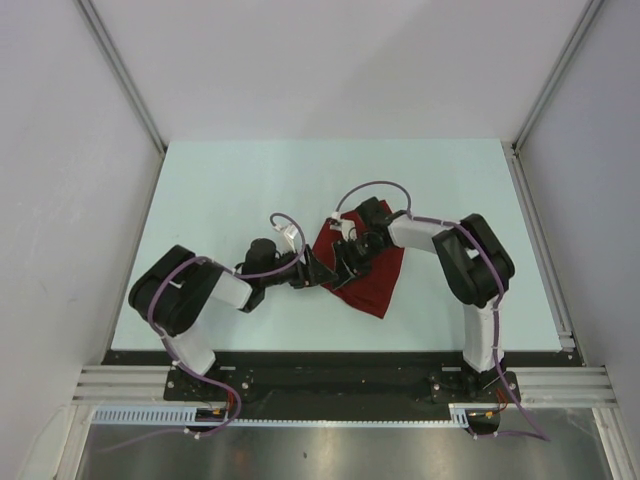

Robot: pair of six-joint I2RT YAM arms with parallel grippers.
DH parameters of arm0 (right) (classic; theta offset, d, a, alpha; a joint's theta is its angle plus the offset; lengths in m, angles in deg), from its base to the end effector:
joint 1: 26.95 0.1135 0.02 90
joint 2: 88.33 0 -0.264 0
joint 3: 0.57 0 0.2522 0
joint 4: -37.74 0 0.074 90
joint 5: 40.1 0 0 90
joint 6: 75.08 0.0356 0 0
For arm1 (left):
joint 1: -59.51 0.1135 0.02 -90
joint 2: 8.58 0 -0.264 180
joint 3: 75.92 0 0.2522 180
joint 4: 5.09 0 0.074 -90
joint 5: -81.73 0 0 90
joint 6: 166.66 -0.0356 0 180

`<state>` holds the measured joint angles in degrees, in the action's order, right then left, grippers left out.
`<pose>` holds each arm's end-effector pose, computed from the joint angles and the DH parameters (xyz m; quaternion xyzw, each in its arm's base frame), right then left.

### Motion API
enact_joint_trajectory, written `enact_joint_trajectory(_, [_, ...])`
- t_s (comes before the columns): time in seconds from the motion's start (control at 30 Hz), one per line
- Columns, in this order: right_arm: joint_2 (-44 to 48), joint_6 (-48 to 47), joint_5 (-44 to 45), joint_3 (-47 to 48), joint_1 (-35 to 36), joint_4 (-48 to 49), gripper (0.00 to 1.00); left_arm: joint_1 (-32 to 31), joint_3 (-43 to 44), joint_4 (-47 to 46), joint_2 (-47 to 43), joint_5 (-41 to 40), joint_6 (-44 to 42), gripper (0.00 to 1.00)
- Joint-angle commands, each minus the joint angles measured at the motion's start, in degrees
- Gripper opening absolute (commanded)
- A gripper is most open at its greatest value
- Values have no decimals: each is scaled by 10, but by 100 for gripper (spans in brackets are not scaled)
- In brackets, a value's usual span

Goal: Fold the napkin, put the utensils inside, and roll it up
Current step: Roll the napkin with the utensil

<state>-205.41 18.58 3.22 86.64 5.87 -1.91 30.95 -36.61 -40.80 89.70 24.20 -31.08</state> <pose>0.3165 0.2349 0.1308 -0.2956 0.8567 0.4214 0.0330 0.2400 -0.1524 0.1176 0.0334 0.8158 -0.5046 0.2806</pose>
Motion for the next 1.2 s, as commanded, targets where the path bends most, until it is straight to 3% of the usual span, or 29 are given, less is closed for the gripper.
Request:
enact_joint_trajectory(0.0, [74,6,55,-67,-22,1,48,3,2,6,20,-65,-5,73])
enact_joint_trajectory(0.3, [242,17,94,-207,-43,52,55,3,4,-6,31,-64,7,73])
enact_joint_trajectory(0.57, [376,25,263,-282,32,139,60,3,3,-6,30,-59,14,72])
enact_joint_trajectory(0.63, [387,13,314,-289,51,156,67,3,1,-6,26,-59,14,72])
enact_joint_trajectory(0.93, [340,-23,444,-289,131,175,67,3,3,12,14,-64,6,72])
enact_joint_trajectory(1.17, [310,-23,483,-288,170,180,66,3,3,21,6,-63,6,72])
